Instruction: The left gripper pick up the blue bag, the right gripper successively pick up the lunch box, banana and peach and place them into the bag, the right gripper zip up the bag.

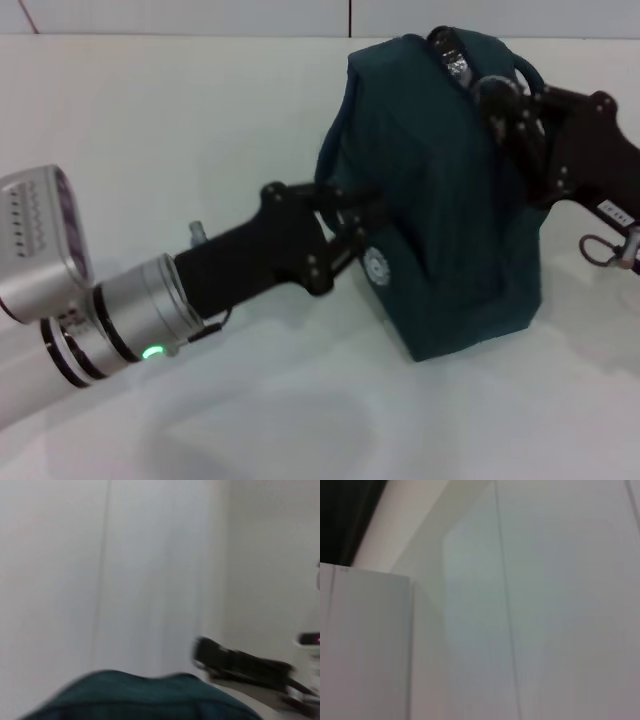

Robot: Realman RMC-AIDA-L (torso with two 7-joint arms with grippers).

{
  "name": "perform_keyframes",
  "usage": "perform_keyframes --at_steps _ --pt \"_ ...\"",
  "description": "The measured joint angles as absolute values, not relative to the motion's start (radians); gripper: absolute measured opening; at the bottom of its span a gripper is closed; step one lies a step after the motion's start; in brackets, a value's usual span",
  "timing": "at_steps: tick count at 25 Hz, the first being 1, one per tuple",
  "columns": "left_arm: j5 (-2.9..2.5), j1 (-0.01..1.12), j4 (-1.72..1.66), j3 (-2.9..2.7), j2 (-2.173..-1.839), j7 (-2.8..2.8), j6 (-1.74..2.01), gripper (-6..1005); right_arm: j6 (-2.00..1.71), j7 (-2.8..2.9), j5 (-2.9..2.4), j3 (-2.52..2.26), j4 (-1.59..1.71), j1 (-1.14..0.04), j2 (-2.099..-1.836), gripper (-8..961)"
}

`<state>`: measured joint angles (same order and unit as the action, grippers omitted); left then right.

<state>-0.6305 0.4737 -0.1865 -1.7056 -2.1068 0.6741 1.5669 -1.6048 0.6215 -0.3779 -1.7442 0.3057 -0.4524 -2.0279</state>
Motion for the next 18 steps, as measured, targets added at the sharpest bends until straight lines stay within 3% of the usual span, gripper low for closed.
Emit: perform_keyframes --at_steps 10,11,14,18 --pt "-0.306 0.419 -0.171 -1.699 -2.072 0.701 1.563 300 -1.526 0.743 -0.354 -1.87 0.352 -0.501 -2.028 12" --pt "-0.273 0.384 -0.182 -1.698 -2.042 0.733 1.614 318 -1.508 0.748 -0.35 -1.898 0.368 -0.511 -2.028 12" --pt "-0.284 0.365 -0.179 -1.702 -2.013 0.777 1.658 357 -1.464 0.751 -0.343 -1.956 0.408 -0.537 -2.028 11" --pt "-0.377 0.358 -0.167 -1.709 -2.003 0.816 1.674 368 -1.443 0.752 -0.341 -1.977 0.429 -0.555 -2.028 11"
